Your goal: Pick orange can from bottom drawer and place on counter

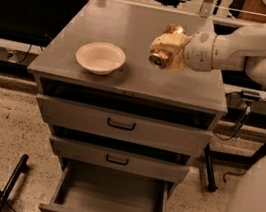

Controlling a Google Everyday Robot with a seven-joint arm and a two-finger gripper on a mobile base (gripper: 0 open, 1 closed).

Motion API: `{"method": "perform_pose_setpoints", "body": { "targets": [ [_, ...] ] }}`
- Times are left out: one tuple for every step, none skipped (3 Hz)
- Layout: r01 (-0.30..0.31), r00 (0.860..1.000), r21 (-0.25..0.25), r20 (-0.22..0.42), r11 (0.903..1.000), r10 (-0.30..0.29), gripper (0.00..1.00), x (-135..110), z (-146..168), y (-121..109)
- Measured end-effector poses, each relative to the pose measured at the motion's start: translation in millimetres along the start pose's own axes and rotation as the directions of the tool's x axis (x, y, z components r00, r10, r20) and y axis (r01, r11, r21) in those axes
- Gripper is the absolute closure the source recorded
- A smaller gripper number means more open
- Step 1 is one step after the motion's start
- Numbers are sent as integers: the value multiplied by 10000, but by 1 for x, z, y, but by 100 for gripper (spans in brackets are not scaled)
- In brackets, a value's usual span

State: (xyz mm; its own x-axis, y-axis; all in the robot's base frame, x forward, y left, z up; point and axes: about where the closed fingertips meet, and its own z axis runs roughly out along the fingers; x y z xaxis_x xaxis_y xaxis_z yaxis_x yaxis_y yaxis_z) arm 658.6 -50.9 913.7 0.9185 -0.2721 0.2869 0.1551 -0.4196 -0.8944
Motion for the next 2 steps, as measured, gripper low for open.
{"method": "perform_pose_setpoints", "body": {
  "targets": [
    [-803, 9960, 111, 404, 9967, 798, 100, -12, 2, 10],
    [-1260, 9892, 1, 753, 9920, 1256, 100, -24, 4, 16]
  ]
}}
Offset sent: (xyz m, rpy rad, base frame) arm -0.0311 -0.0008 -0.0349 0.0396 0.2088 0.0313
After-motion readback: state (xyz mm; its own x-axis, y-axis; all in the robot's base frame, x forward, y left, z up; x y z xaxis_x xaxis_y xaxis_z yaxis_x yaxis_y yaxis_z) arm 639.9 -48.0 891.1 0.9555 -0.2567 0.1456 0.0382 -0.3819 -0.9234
